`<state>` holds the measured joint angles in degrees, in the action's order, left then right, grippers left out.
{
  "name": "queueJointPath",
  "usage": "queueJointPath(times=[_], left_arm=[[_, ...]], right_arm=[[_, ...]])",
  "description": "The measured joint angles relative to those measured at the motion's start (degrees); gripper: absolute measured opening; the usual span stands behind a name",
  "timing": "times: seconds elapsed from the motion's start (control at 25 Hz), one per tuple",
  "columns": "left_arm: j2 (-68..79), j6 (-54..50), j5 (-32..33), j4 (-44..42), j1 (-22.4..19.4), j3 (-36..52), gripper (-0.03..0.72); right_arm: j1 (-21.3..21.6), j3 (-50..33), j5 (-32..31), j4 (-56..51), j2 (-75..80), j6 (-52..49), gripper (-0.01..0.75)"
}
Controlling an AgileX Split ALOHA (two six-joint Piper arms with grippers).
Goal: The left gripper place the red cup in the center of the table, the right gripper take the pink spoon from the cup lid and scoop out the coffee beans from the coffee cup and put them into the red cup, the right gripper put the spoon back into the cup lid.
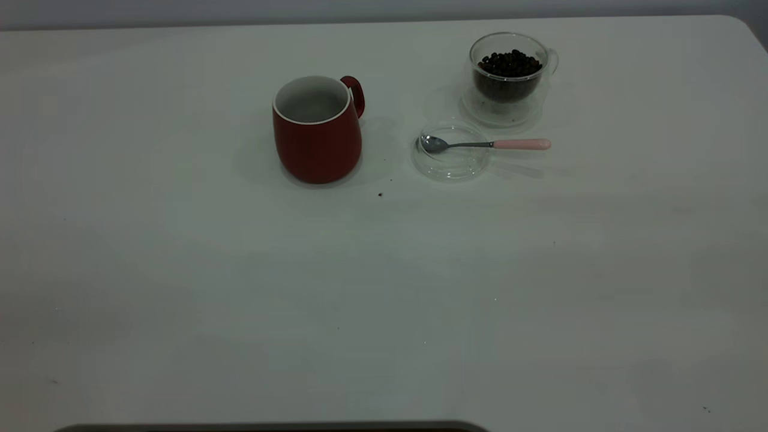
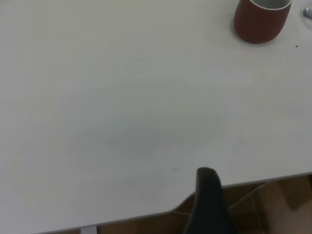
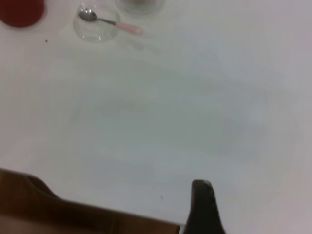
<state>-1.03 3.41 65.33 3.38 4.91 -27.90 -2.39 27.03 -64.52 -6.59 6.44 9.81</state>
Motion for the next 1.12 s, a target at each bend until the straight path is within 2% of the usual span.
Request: queueJointPath(times=[0.72, 1.12], left_arm=[[0.0, -0.1, 0.0, 0.0, 0.0, 0.0, 0.588], [0.0, -0.1, 0.0, 0.0, 0.0, 0.0, 0.588]], right_arm=[[0.0, 0.0, 0.0, 0.1, -0.9, -0.2, 0.591], [5.1, 0.0, 0.0, 3.9, -4.7, -2.8, 0.591]])
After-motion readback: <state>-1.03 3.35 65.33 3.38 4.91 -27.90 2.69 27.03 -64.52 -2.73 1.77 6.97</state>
